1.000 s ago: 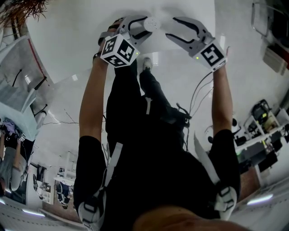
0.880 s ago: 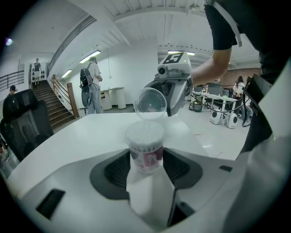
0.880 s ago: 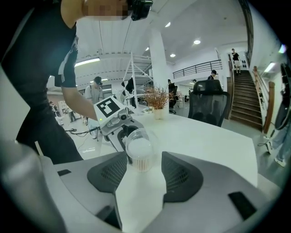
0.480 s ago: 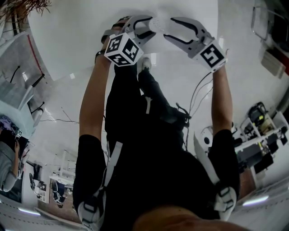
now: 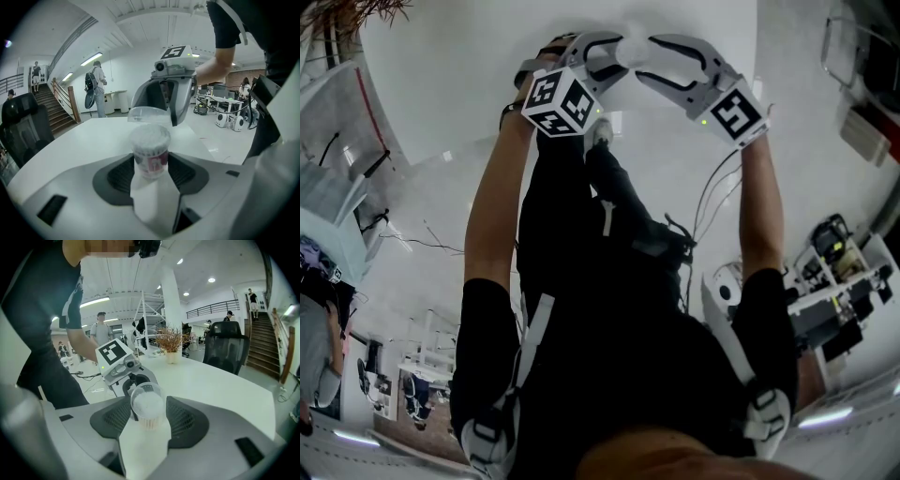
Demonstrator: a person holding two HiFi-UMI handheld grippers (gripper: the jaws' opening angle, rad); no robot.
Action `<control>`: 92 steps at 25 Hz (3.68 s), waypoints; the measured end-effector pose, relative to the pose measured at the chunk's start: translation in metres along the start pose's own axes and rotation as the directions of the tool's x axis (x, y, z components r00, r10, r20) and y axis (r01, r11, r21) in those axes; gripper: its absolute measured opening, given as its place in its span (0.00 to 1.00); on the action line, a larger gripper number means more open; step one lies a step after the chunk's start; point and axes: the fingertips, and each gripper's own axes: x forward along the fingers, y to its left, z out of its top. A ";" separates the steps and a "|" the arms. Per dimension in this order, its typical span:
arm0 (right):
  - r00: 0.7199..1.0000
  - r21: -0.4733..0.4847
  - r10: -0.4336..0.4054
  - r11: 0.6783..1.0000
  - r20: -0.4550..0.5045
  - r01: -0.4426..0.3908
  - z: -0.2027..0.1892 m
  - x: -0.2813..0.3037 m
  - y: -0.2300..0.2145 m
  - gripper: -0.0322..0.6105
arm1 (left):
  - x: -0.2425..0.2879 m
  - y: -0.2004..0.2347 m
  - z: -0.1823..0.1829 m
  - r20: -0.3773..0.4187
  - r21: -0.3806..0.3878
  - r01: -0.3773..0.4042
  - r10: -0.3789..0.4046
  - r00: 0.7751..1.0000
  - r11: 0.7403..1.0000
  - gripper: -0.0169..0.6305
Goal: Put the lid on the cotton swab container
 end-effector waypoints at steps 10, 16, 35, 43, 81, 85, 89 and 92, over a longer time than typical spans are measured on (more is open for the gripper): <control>0.998 -0.028 0.007 1.000 -0.055 -0.008 -0.002 0.011 0.003 0.38 | 0.000 -0.001 -0.001 -0.006 0.007 0.006 -0.006 1.000 1.000 0.38; 0.997 -0.030 0.004 1.000 -0.071 -0.007 -0.002 0.015 0.003 0.39 | 0.000 -0.001 -0.001 -0.008 0.003 0.010 -0.010 1.000 1.000 0.38; 0.986 -0.028 -0.022 0.999 -0.166 0.018 -0.006 0.022 0.001 0.40 | 0.002 -0.002 -0.004 -0.026 -0.013 0.000 0.000 1.000 1.000 0.38; 0.984 0.008 -0.038 0.999 -0.175 0.040 -0.006 0.025 -0.001 0.40 | 0.000 -0.003 -0.005 -0.034 -0.064 -0.002 0.000 0.999 0.998 0.38; 0.783 0.515 -0.621 0.683 0.036 0.518 0.051 -0.114 0.098 0.11 | -0.245 -0.096 0.118 0.105 -0.564 -0.514 0.674 0.731 0.646 0.04; 0.746 0.543 -0.663 0.649 0.062 0.532 0.063 -0.138 0.122 0.07 | -0.289 -0.123 0.143 0.126 -0.568 -0.570 0.748 0.652 0.593 0.04; 0.727 0.561 -0.683 0.627 0.064 0.540 0.083 -0.151 0.145 0.06 | -0.326 -0.140 0.162 0.125 -0.546 -0.622 0.788 0.603 0.562 0.04; 0.676 0.578 -0.727 0.605 0.120 0.549 0.114 -0.169 0.156 0.06 | -0.347 -0.144 0.180 0.155 -0.548 -0.635 0.812 0.562 0.544 0.04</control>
